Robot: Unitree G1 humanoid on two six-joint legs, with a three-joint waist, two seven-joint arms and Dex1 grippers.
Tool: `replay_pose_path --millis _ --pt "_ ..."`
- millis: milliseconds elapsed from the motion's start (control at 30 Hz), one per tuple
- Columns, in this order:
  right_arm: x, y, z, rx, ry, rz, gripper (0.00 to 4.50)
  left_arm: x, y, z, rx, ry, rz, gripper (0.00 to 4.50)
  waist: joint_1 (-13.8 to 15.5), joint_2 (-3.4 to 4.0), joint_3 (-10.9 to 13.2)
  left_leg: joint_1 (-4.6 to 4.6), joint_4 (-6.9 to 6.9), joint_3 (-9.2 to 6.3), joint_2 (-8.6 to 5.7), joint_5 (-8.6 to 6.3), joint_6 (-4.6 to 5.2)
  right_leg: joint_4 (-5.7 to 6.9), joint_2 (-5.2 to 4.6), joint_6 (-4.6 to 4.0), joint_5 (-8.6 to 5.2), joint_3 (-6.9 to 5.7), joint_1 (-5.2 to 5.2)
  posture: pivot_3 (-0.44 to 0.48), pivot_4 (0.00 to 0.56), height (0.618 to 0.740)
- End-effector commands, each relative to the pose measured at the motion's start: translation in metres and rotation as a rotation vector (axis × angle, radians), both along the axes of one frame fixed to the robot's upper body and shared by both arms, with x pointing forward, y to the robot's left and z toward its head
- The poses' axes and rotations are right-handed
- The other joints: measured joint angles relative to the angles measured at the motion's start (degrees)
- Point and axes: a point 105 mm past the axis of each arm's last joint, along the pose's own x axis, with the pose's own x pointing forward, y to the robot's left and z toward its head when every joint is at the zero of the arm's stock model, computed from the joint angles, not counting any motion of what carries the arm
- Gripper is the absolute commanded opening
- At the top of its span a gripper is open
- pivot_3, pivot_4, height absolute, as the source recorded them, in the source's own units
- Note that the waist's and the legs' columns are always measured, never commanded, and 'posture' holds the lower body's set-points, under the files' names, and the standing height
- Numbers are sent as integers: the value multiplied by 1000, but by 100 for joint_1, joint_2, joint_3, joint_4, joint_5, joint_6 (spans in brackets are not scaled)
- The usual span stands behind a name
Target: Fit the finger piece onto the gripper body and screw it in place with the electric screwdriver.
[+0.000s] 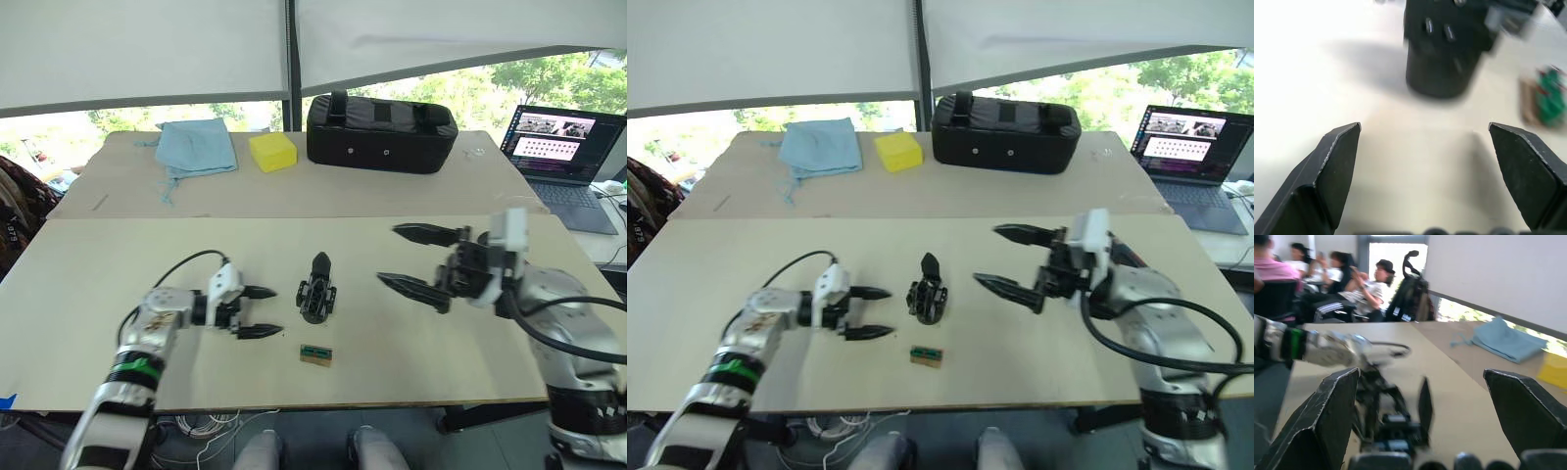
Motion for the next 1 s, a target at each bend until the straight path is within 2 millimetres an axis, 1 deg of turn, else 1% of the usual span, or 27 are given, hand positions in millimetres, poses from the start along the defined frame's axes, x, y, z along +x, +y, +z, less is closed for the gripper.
replay_pose_path --millis 33,67,133,200,267,300,367,500,600,700,733,833,867,900,1000 --pt "-13 -45 2 -22 -36 -186 4500 -17 20 23 -20 -67 -6 4436 35 1 1 1 -6 1 2 0 0 -6 -2 -2 -1 0 1 0 150 740" --pt "-19 -59 -2 -34 -29 -248 4500 -22 24 28 -25 -84 -1 4436 72 2 3 -2 -11 2 0 0 0 -8 -5 -10 2 0 -2 0 150 740" --pt "-29 -82 -6 -51 -23 -351 4500 -30 31 37 -37 -107 15 4436 120 13 10 -16 -13 4 -2 0 -1 -14 -16 -12 3 1 -10 0 150 740" --pt "-42 -108 -14 -83 -19 -473 4500 -37 35 46 -54 -135 30 4436 177 15 12 -30 -12 11 -4 0 0 -16 -26 -11 3 3 -21 0 150 740" --pt "-56 -131 -21 -88 -7 -584 4500 -42 35 53 -69 -146 45 4436 183 16 12 -32 -10 19 -3 0 -1 -21 -28 -7 0 3 -18 0 150 740" --pt "-64 -140 -25 -91 5 -633 4500 -46 34 58 -81 -131 45 4436 182 16 12 -33 -10 24 -1 0 -1 -22 -28 14 -12 4 -18 0 150 740" --pt "-79 -157 -32 -96 27 -716 4500 -50 29 68 -114 -131 44 4436 174 16 13 -33 -10 28 11 -1 -1 -23 -23 31 -27 3 -16 0 150 740" --pt "-103 -193 -51 -64 81 -903 4500 -54 22 89 -175 -164 49 4436 172 20 13 -32 -11 36 25 -1 -2 -24 -17 25 -30 7 -17 0 150 740" --pt "-110 -204 -60 -38 129 -965 4500 -57 20 103 -215 -168 54 4436 135 23 13 -24 -16 48 30 -1 -2 -22 -12 -11 -51 18 -15 0 150 740" --pt "-102 -212 -55 -25 146 -985 4500 -58 18 111 -224 -167 47 4436 94 25 14 -9 -31 62 33 -1 -2 -21 -6 -15 -53 30 -15 0 150 740" --pt "-92 -214 -51 -32 169 -965 4500 -58 15 115 -234 -174 41 4436 73 27 16 -2 -33 68 34 -1 -2 -21 -4 -15 -53 36 -11 0 150 740" --pt "-74 -219 -43 -63 224 -939 4500 -59 9 124 -251 -184 31 4436 38 32 24 14 -33 93 28 -1 -2 -21 -5 -12 -52 64 -1 0 150 740" --pt "-61 -227 -43 -97 273 -958 4500 -59 5 126 -257 -188 24 4436 34 27 26 17 -34 95 29 -1 -1 -21 -1 -12 -52 65 4 0 150 740" --pt "-42 -233 -43 -156 345 -949 4500 -60 1 128 -262 -180 11 4436 -2 17 32 22 -35 96 33 -1 -2 -22 8 -12 -53 65 10 0 150 740" --pt "-12 -247 -41 -252 482 -966 4500 -61 -5 128 -267 -169 -1 4436 -6 20 47 29 -34 140 32 0 0 -23 7 -8 -45 90 5 0 150 740"
